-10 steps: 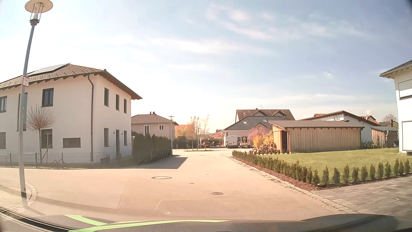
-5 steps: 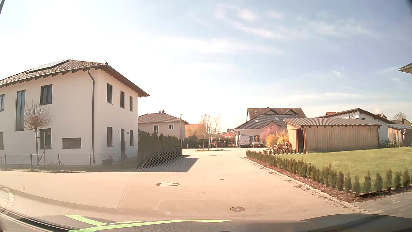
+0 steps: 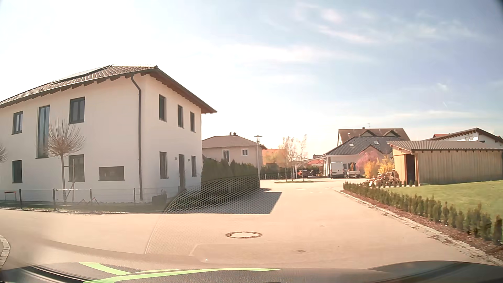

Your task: Follow the waypoints while adhering to traffic rules and regulations

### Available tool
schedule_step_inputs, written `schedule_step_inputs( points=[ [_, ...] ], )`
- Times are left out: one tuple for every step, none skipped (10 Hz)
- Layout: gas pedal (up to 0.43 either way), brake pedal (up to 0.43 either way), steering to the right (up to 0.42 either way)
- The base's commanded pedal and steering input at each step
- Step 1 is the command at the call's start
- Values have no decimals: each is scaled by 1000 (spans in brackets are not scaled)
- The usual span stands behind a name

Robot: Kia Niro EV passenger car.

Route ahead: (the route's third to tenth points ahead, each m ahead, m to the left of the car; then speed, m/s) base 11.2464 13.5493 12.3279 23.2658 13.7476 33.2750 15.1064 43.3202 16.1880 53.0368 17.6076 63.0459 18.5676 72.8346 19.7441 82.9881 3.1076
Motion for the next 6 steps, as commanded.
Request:
schedule_step_inputs(
  points=[
    [79, 0, -420],
    [79, 0, -420],
    [87, 0, -419],
    [87, 0, -421],
    [87, 0, -434],
    [87, 0, -451]
  ],
)
